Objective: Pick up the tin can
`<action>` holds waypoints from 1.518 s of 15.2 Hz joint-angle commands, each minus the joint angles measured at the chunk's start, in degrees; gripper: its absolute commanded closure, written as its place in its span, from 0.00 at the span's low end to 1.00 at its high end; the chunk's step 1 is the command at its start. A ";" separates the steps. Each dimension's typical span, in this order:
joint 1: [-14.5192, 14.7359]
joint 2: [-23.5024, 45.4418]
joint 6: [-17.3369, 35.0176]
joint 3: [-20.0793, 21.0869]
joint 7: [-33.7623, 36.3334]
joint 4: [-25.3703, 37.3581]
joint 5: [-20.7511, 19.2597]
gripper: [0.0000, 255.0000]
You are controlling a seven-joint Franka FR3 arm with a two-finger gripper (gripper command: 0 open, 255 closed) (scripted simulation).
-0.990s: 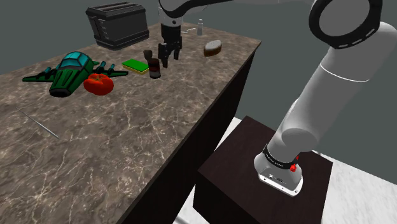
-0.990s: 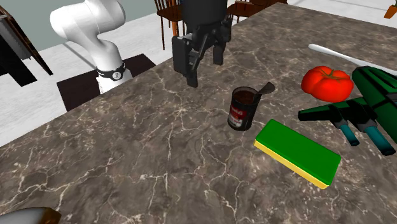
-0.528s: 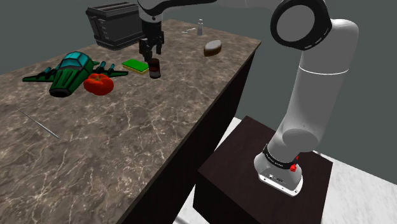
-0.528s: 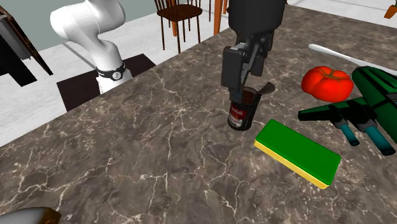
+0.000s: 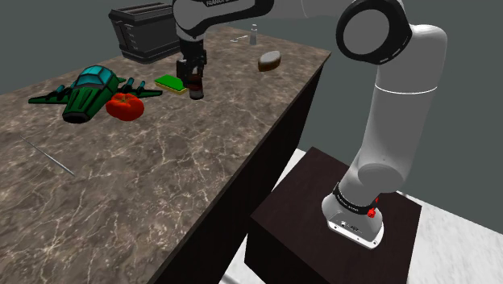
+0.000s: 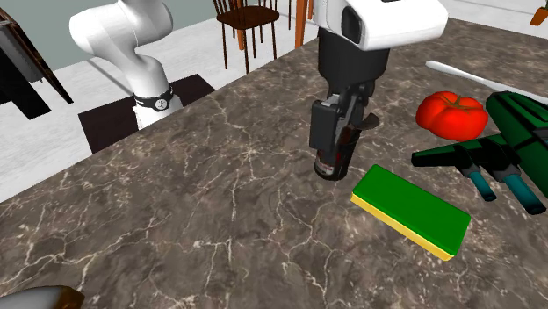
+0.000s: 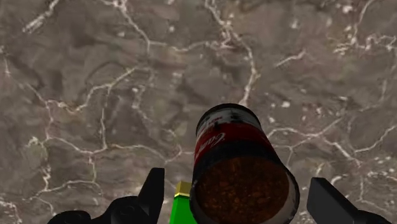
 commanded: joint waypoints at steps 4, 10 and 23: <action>0.04 0.17 0.64 0.01 0.06 -0.44 -0.03 1.00; 0.06 0.18 0.64 0.02 0.09 -0.43 -0.04 1.00; 0.16 0.15 -8.70 0.07 0.08 8.88 -0.02 1.00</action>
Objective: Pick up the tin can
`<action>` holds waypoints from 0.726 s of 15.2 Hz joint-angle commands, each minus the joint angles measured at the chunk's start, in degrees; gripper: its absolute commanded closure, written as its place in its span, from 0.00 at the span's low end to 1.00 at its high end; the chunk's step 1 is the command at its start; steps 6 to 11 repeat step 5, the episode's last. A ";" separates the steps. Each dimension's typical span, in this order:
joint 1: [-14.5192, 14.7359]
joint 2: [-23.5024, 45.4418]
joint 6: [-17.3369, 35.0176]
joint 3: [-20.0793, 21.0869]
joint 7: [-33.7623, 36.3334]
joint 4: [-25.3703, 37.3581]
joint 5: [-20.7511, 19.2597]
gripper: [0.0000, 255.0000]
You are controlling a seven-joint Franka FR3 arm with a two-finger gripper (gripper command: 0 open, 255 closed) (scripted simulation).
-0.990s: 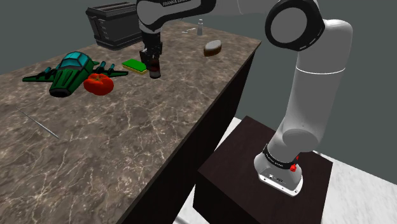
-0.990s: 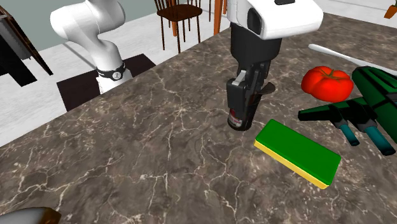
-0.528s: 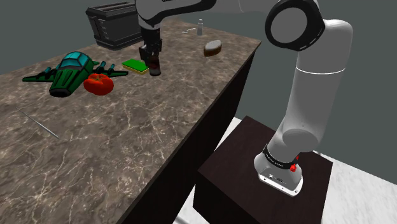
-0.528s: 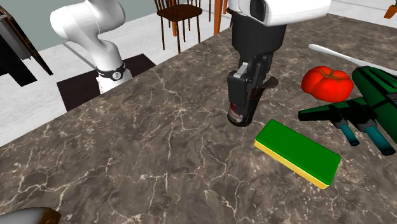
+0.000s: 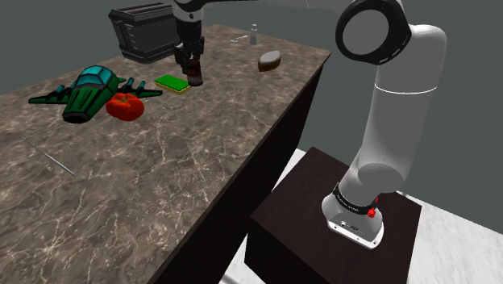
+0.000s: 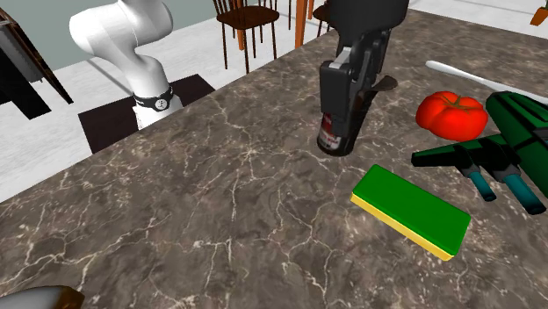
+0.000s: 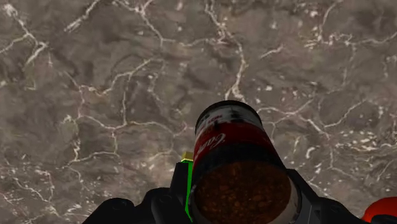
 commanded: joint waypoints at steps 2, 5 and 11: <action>0.06 0.20 -2.49 0.02 0.04 2.68 -0.02 1.00; 0.09 0.35 -3.45 0.03 0.05 3.79 -0.03 1.00; 0.09 0.35 -3.45 0.03 0.05 3.79 -0.03 1.00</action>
